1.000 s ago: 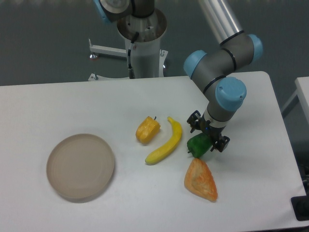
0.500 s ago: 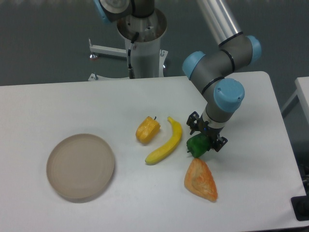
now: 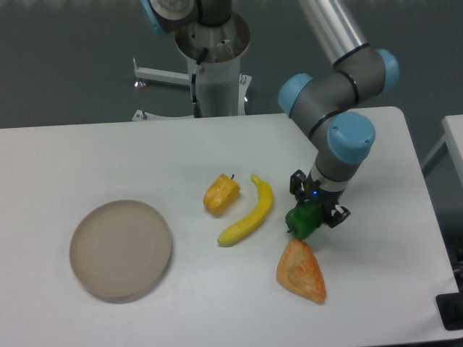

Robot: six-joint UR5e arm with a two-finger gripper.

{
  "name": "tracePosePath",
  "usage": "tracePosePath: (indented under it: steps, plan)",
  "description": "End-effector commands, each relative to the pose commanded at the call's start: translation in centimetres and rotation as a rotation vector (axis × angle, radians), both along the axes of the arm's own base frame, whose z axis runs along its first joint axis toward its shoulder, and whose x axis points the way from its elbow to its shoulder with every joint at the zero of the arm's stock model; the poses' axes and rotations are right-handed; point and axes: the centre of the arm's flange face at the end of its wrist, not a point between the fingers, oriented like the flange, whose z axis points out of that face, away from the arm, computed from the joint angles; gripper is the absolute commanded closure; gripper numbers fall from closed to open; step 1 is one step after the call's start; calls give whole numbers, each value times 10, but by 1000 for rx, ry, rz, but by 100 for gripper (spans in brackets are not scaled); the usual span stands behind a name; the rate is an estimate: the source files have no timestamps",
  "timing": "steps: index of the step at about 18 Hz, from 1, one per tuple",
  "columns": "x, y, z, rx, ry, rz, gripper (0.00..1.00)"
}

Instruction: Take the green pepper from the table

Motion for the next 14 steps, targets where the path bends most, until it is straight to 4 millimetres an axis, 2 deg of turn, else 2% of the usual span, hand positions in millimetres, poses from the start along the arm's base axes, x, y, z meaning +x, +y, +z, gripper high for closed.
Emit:
tracePosePath:
  steps: [5,9,14]
  plan:
    - [-31,-3,29,25,66,-69,56]
    - [-45,-1,46,45,99,-76,56]
    - [-49,-2,45,21,118,-73,56]
